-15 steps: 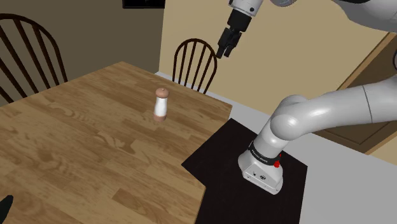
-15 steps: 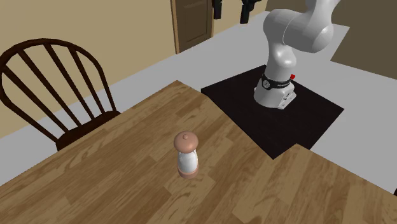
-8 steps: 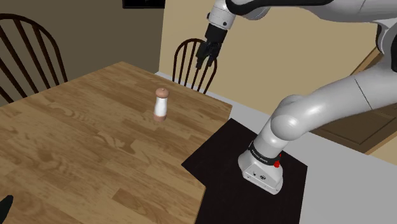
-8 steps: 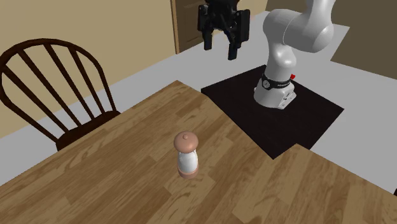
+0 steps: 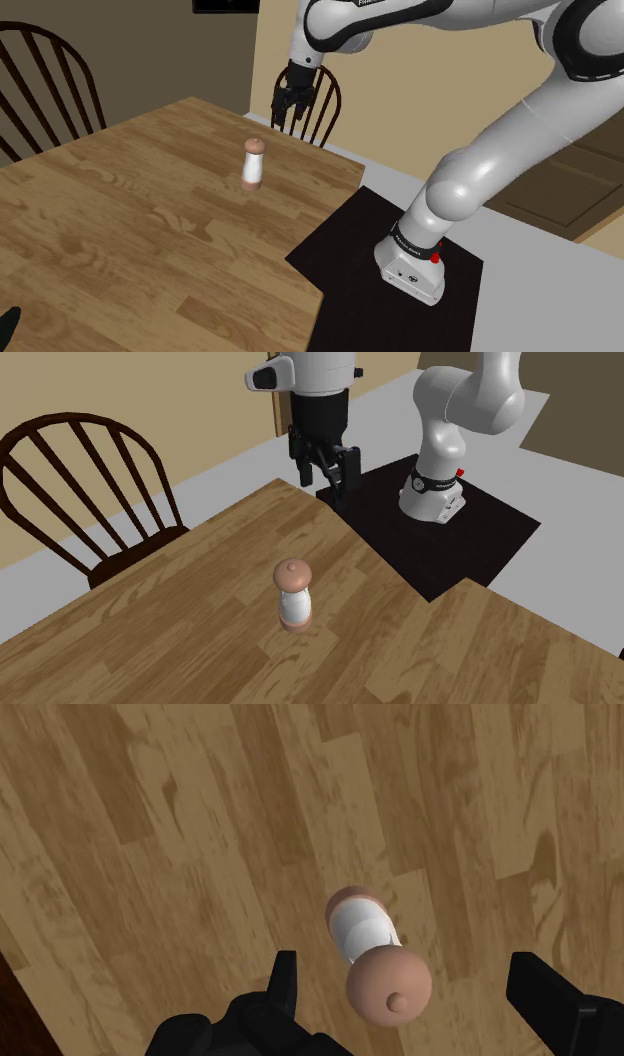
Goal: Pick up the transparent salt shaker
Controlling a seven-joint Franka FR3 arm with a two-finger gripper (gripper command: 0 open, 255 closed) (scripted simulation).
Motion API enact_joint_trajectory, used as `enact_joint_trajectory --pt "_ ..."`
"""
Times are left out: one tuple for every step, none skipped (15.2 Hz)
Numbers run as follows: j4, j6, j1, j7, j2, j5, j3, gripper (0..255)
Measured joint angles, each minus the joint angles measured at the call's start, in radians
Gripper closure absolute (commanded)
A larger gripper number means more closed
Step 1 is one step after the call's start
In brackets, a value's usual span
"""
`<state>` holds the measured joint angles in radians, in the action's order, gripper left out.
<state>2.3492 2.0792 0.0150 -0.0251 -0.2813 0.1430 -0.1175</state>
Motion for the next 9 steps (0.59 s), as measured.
enact_joint_trajectory --pt "-0.018 0.015 0.001 -0.013 0.037 -0.003 -0.007 0" --pt "-0.043 0.027 0.003 -0.029 0.079 -0.007 -0.015 0" --pt "-0.062 0.048 0.003 -0.041 0.123 -0.013 -0.021 0" --pt "-0.073 0.067 0.007 -0.057 0.158 -0.017 -0.028 0" --pt "-0.09 0.08 0.009 -0.071 0.194 -0.023 -0.033 0" --pt "-0.112 0.095 0.007 -0.077 0.236 -0.03 -0.033 0" --pt "-0.13 0.116 0.011 -0.093 0.279 -0.037 -0.038 0" --pt "-0.144 0.126 0.014 -0.103 0.307 -0.041 -0.041 0" --pt "-0.142 0.139 0.015 -0.108 0.319 -0.043 -0.043 0"
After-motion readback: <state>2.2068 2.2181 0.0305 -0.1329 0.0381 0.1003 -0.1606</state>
